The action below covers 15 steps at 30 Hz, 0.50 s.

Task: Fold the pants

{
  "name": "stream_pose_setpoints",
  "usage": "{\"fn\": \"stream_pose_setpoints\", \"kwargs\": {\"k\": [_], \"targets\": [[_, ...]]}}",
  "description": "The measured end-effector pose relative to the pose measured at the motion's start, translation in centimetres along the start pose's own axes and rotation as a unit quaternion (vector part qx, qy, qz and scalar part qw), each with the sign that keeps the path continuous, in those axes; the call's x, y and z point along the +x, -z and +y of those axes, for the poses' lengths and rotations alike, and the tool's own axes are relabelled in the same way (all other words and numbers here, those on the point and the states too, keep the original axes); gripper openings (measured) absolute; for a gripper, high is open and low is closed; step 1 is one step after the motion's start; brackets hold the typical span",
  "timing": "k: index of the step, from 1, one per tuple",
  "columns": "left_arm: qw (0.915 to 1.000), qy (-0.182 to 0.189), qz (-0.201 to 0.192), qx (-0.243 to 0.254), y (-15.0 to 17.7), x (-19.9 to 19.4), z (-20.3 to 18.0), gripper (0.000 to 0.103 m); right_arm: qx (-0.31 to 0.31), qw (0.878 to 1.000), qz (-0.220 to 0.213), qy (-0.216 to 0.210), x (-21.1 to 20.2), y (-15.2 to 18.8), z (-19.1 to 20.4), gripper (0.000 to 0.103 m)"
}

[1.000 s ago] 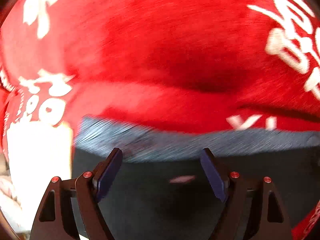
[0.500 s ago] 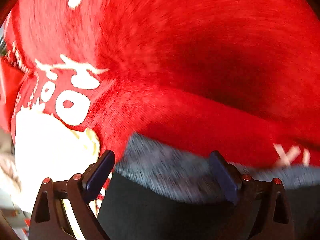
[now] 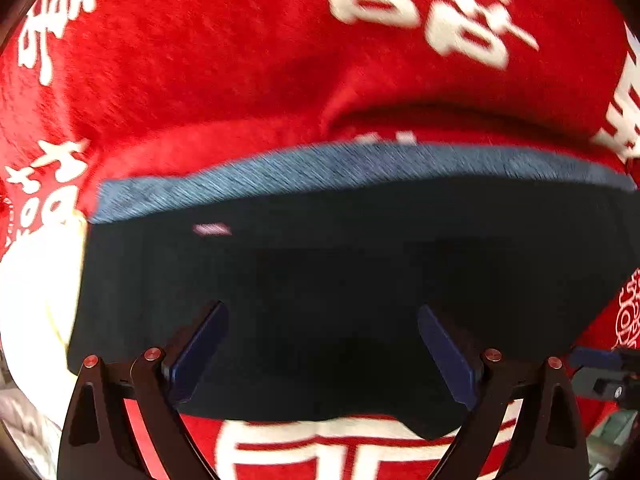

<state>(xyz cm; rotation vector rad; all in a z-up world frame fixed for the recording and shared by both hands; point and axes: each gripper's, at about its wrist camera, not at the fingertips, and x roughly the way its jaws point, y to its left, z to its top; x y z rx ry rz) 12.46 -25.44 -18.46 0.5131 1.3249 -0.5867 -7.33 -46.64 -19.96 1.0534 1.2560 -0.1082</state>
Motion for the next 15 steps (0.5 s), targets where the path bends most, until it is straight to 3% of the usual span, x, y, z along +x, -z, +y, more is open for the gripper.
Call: {"fn": "stream_pose_setpoints", "kwargs": {"k": [4, 15], "targets": [[0.9990, 0.026, 0.022, -0.029, 0.0, 2.0, 0.9, 0.097, 0.036, 0.998, -0.001, -0.054, 2.0, 0.9, -0.4, 0.057], [0.9991, 0.029, 0.021, -0.024, -0.4, 2.9, -0.2, 0.097, 0.113, 0.989, -0.025, -0.094, 3.4, 1.3, -2.5, 0.057]]}}
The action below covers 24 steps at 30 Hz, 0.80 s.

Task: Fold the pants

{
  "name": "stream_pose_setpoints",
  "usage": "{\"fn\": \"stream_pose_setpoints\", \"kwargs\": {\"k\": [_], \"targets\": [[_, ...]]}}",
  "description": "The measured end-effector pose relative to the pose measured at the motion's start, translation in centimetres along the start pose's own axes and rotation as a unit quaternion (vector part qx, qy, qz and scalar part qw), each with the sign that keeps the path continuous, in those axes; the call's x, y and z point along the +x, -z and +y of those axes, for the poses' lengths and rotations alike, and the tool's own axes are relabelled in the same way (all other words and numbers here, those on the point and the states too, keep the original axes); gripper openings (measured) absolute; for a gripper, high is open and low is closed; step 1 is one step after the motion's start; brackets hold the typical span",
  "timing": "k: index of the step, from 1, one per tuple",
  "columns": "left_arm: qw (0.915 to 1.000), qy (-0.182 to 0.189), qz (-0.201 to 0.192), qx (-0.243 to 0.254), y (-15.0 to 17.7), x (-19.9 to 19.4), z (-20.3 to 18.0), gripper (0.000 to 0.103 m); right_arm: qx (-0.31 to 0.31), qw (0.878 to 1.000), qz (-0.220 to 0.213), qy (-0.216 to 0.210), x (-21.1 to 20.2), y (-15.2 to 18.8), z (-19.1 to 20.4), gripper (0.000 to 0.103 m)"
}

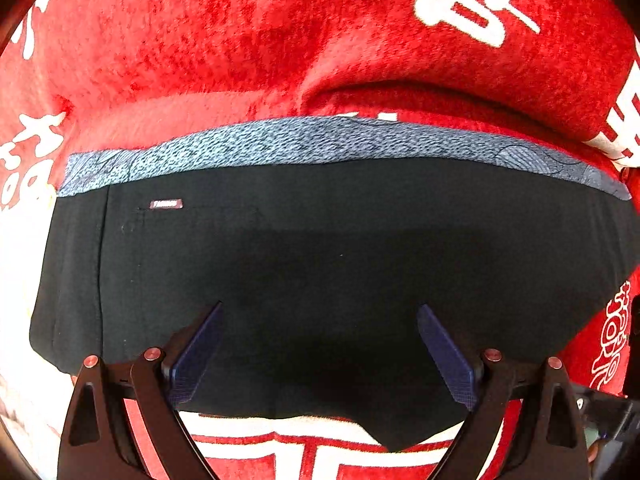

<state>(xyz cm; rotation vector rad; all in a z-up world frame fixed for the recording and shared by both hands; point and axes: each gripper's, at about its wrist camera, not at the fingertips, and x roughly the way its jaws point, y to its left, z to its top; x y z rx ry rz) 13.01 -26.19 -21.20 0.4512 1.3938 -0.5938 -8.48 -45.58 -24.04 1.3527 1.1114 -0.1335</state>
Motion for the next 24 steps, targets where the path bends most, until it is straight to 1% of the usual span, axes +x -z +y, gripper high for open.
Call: {"fn": "stream_pose_setpoints", "kwargs": {"k": [1, 2, 3, 4, 5, 6, 7, 8, 9, 10, 11, 13, 15, 17, 19, 22, 24], "targets": [[1.0000, -0.003, -0.001, 0.004, -0.1, 0.0, -0.3, 0.097, 0.004, 1.000, -0.008, -0.001, -0.3, -0.2, -0.1, 0.057], [0.9999, -0.008, -0.004, 0.008, -0.1, 0.0, -0.6, 0.092, 0.012, 1.000, -0.014, -0.007, -0.5, -0.5, -0.3, 0.057], [0.9998, -0.011, -0.007, 0.015, -0.1, -0.1, -1.0, 0.084, 0.025, 0.999, -0.022, -0.018, -0.8, -0.9, -0.6, 0.056], [0.9996, -0.011, -0.004, 0.025, -0.1, -0.1, -1.5, 0.064, 0.035, 0.999, -0.025, -0.024, -0.8, -1.3, -0.7, 0.053], [0.9994, -0.008, 0.004, 0.033, 0.0, 0.0, -1.8, 0.053, 0.040, 0.999, -0.026, -0.024, -0.8, -1.8, -0.7, 0.031], [0.9993, -0.005, 0.010, 0.036, 0.2, 0.1, -2.0, 0.053, 0.041, 0.999, -0.028, -0.016, -0.9, -2.1, -0.5, 0.010], [0.9992, 0.000, 0.011, 0.038, 0.5, -0.1, -2.2, 0.053, 0.034, 0.999, -0.031, 0.001, -1.0, -2.4, -0.1, 0.010], [0.9991, 0.005, 0.011, 0.040, 0.9, -0.3, -2.4, 0.053, 0.022, 0.999, -0.032, 0.004, -1.4, -2.3, 0.3, 0.009], [0.9989, 0.009, 0.010, 0.044, 1.4, -0.4, -2.6, 0.053, 0.009, 0.999, -0.034, 0.011, -1.7, -2.0, 0.7, 0.009], [0.9985, 0.012, 0.011, 0.051, 2.2, -0.4, -3.0, 0.053, -0.012, 0.999, -0.035, 0.028, -2.0, -1.5, 1.2, 0.009], [0.9982, 0.011, 0.015, 0.056, 2.8, -0.2, -3.2, 0.053, -0.036, 0.998, -0.035, 0.049, -2.0, -0.9, 1.7, 0.009], [0.9976, 0.001, 0.035, 0.060, 4.2, 1.2, -3.7, 0.053, -0.054, 0.995, -0.035, 0.074, -1.8, 0.0, 1.7, 0.009], [0.9982, -0.006, 0.007, 0.060, 5.2, 1.2, -3.9, 0.053, -0.048, 0.994, -0.032, 0.090, -1.2, 0.2, 0.4, 0.009], [0.9971, -0.015, -0.003, 0.075, 5.5, 1.0, -4.3, 0.053, -0.044, 0.995, -0.034, 0.085, -1.1, 0.2, -0.2, 0.009], [0.9975, -0.014, 0.002, 0.070, 5.3, 1.2, -4.3, 0.053, -0.046, 0.995, -0.030, 0.078, -1.6, 0.2, -0.4, 0.011], [0.9975, -0.016, 0.008, 0.069, 5.1, 1.3, -4.6, 0.053, -0.045, 0.996, -0.020, 0.072, -3.3, 0.2, -0.9, 0.017], [0.9972, -0.022, 0.006, 0.071, 5.0, 1.4, -4.7, 0.053, -0.048, 0.995, -0.036, 0.079, -5.5, -0.1, -1.3, 0.025]]}}
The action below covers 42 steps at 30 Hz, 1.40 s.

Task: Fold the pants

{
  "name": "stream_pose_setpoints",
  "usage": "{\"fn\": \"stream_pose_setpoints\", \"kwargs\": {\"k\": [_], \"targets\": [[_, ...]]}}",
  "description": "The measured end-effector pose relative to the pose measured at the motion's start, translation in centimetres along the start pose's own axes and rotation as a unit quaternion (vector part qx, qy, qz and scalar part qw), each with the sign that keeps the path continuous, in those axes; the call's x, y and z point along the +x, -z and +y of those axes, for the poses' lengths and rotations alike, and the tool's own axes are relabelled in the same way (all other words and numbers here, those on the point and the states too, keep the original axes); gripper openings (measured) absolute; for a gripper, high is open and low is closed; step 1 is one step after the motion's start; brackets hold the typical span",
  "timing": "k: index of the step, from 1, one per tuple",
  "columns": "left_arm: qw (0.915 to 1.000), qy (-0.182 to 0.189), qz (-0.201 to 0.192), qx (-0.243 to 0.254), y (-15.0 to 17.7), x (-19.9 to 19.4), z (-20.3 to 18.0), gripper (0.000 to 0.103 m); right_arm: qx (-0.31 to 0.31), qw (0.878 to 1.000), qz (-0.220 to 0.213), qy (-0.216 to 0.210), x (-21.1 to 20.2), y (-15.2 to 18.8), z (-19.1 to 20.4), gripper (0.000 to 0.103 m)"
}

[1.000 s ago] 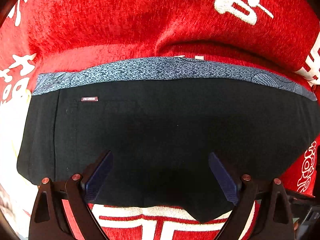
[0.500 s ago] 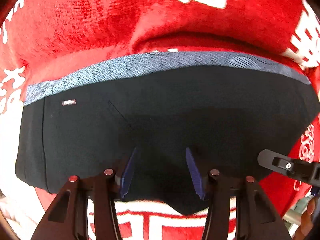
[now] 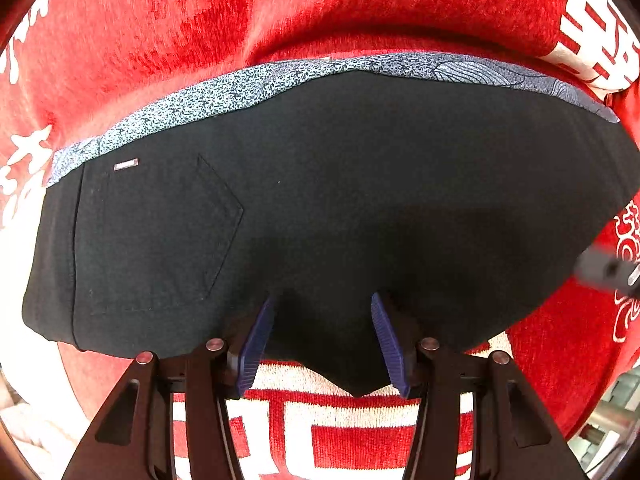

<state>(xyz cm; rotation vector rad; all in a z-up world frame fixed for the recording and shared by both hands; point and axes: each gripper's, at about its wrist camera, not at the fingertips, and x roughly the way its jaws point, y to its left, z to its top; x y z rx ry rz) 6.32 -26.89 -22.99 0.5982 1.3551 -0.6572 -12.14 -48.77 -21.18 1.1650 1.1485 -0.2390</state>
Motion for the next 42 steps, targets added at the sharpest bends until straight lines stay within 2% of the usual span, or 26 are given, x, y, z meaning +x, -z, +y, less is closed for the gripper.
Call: {"fn": "stream_pose_setpoints", "kwargs": {"k": [1, 3, 6, 11, 13, 14, 15, 18, 21, 24, 26, 28, 29, 30, 33, 35, 37, 39, 42], "targets": [[1.0000, -0.005, -0.001, 0.001, 0.0, 0.0, -0.2, 0.053, 0.002, 1.000, -0.016, 0.010, -1.5, -0.5, -0.8, 0.029], [0.9999, -0.010, -0.002, 0.001, 0.0, 0.3, -0.6, 0.053, 0.016, 0.999, -0.039, 0.023, -3.6, -1.3, -2.5, 0.045], [0.9999, -0.013, -0.003, 0.000, 0.1, 0.3, -1.0, 0.053, 0.077, 0.994, -0.070, 0.033, -6.3, -2.9, -6.7, 0.045], [0.9998, -0.021, 0.001, 0.002, -0.1, 0.2, -1.5, 0.053, 0.147, 0.986, -0.078, 0.014, -7.0, -3.9, -10.5, 0.045], [0.9997, -0.024, 0.001, 0.006, -0.1, 0.3, -1.7, 0.053, 0.154, 0.984, -0.086, 0.007, -7.0, -4.2, -10.7, 0.038], [0.9997, -0.025, 0.002, 0.006, -0.2, 0.2, -1.9, 0.053, 0.152, 0.984, -0.091, 0.009, -7.2, -4.4, -10.7, 0.023], [0.9997, -0.025, 0.003, 0.006, -0.3, 0.2, -2.2, 0.053, 0.151, 0.984, -0.097, 0.016, -7.0, -4.5, -10.4, 0.012], [0.9997, -0.023, 0.005, 0.004, -0.4, -0.2, -2.2, 0.053, 0.157, 0.981, -0.113, 0.035, -7.7, -4.4, -10.8, 0.011], [0.9997, -0.023, 0.004, 0.005, -0.2, -0.4, -1.6, 0.053, 0.147, 0.981, -0.106, 0.067, -8.1, -4.0, -11.5, 0.011], [0.9998, -0.021, 0.004, 0.003, -0.4, -0.2, -1.5, 0.053, 0.134, 0.980, -0.108, 0.098, -9.3, -3.7, -11.2, 0.022], [0.9997, -0.022, 0.004, 0.001, -0.4, -0.1, -1.4, 0.053, 0.107, 0.978, -0.127, 0.129, -10.8, -3.8, -10.3, 0.024], [0.9997, -0.024, 0.006, -0.001, -0.5, -0.1, -1.5, 0.053, 0.079, 0.974, -0.150, 0.148, -12.4, -4.7, -9.6, 0.036], [0.9997, -0.025, 0.007, -0.002, -0.6, 0.1, -1.4, 0.053, 0.069, 0.973, -0.153, 0.159, -12.8, -5.4, -9.5, 0.049], [0.9996, -0.026, 0.008, -0.003, -0.7, 0.3, -1.4, 0.053, 0.061, 0.971, -0.153, 0.171, -13.0, -6.2, -9.6, 0.052], [0.9995, -0.029, 0.013, -0.005, -0.8, 0.4, -1.5, 0.053, 0.035, 0.965, -0.137, 0.222, -12.9, -9.4, -10.6, 0.052], [0.9994, -0.032, 0.014, -0.005, -1.0, 0.4, -1.6, 0.053, 0.019, 0.953, -0.132, 0.273, -12.8, -11.1, -12.3, 0.052], [0.9994, -0.032, 0.014, -0.007, -1.2, 0.5, -1.8, 0.053, 0.033, 0.942, -0.137, 0.303, -13.5, -12.0, -14.4, 0.050], [0.9994, -0.032, 0.014, -0.009, -1.2, 0.1, -1.8, 0.053, 0.074, 0.942, -0.154, 0.288, -15.0, -12.0, -16.5, 0.049], [0.9992, -0.034, 0.016, -0.012, -1.2, 0.1, -1.8, 0.053, 0.108, 0.941, -0.157, 0.278, -16.2, -11.6, -18.5, 0.049]]}}
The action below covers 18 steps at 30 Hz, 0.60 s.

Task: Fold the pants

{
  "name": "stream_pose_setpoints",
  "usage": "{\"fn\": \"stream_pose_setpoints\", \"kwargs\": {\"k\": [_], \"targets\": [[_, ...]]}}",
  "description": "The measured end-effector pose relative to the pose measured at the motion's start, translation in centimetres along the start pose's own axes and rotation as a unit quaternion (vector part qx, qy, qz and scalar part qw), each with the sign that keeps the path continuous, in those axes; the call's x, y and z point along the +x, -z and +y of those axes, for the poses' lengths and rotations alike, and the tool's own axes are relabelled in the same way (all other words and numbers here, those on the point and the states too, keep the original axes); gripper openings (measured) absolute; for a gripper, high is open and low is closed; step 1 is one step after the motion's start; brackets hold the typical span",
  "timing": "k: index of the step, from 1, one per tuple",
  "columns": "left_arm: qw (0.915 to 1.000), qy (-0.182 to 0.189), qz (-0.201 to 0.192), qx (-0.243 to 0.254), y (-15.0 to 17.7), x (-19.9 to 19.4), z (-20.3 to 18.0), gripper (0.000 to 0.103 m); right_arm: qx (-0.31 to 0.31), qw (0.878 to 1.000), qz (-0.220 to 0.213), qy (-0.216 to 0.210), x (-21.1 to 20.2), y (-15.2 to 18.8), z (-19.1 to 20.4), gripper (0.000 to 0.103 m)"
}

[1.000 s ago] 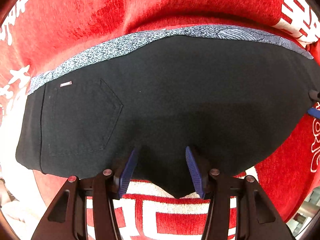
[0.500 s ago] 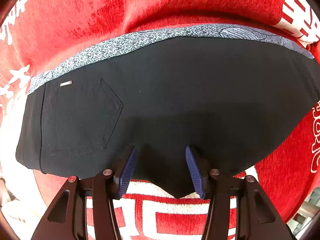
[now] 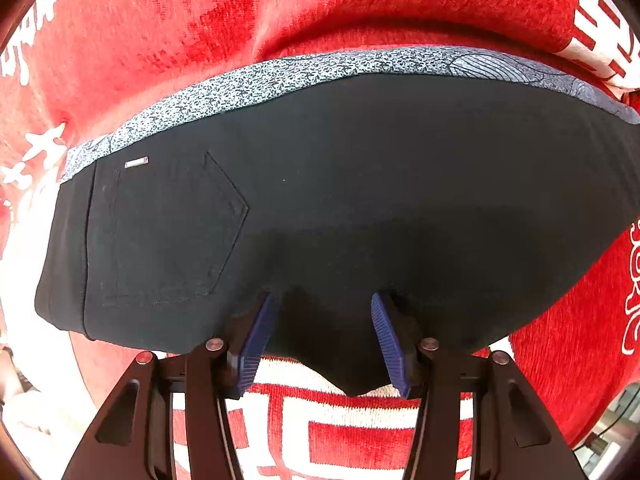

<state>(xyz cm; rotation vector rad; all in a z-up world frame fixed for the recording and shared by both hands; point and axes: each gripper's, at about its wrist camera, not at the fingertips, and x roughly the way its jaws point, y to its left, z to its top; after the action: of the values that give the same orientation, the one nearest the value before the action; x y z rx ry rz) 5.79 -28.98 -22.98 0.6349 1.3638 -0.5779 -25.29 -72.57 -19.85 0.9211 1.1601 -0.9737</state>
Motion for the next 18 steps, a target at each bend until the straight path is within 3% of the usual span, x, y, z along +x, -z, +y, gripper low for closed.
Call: {"fn": "stream_pose_setpoints", "kwargs": {"k": [5, 9, 10, 11, 12, 18], "targets": [[0.9996, -0.006, 0.023, -0.012, -1.1, -0.2, -0.1, 0.053, -0.060, 0.998, -0.010, 0.034, -0.2, 0.8, 0.9, 0.051], [0.9995, -0.005, 0.029, -0.009, -2.4, -0.6, -0.6, 0.053, -0.065, 0.997, -0.020, 0.040, -0.1, 1.0, 1.1, 0.052], [0.9996, -0.006, 0.026, -0.006, -2.6, -0.8, -0.9, 0.056, -0.063, 0.997, -0.020, 0.039, 0.0, 1.3, 1.2, 0.052], [0.9997, -0.006, 0.024, -0.004, -2.8, -1.0, -1.2, 0.072, -0.064, 0.997, -0.019, 0.038, 0.0, 1.3, 1.2, 0.052], [0.9998, -0.004, 0.019, -0.005, -2.6, -1.4, -1.4, 0.081, -0.066, 0.997, -0.019, 0.039, -0.1, 1.1, 1.0, 0.052], [0.9999, 0.014, 0.004, 0.003, -3.1, -2.9, -3.0, 0.084, -0.062, 0.997, -0.015, 0.039, 0.0, 1.5, 1.3, 0.054]]}}
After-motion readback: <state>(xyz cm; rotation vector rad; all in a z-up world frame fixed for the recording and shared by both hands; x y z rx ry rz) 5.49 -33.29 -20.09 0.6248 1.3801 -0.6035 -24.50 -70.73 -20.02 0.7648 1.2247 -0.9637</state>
